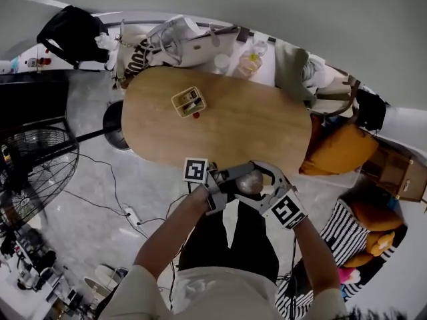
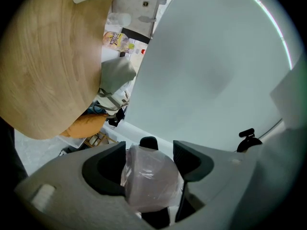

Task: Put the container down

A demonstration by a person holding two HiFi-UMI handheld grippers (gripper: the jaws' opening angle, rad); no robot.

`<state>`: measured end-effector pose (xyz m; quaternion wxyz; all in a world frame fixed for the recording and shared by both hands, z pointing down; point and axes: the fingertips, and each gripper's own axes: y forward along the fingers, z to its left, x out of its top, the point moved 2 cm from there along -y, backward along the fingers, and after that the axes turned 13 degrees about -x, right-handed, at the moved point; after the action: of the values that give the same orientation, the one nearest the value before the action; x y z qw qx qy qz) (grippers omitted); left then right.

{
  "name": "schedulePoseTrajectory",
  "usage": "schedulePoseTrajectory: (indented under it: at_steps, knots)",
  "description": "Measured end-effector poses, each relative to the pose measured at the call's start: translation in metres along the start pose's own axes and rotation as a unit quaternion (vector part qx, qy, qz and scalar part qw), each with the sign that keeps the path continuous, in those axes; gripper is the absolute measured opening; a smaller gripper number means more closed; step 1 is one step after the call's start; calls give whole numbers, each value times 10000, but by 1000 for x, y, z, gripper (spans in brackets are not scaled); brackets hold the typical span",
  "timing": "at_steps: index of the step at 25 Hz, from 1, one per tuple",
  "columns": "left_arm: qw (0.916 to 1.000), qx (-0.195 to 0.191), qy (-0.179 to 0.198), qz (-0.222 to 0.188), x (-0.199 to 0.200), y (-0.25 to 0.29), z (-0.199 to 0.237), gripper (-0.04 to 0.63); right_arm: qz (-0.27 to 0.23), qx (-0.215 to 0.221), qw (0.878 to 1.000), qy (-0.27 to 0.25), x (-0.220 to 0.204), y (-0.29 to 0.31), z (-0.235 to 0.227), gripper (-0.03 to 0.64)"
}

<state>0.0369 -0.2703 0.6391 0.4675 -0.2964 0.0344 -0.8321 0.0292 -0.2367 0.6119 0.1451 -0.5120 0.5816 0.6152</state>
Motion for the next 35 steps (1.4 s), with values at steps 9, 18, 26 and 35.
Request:
schedulePoseTrajectory:
  at_steps: [9,18,26,35]
  knots:
    - [9995,-116,230,-178,34,-11,54,301,69,50,9999,-149,-51,31,-24,391]
    - [9982,0,186,-578,59,-40,125,301,241,199,9995,-44,-124,68,-34,391]
    - [9962,84,202,-841,86,-68,174,302,332,366,9988,-49,-172,102,-42,391]
    - [9949,166,310,-946,102,-88,192,302,401,353,9986,-9,-194,119,-56,390]
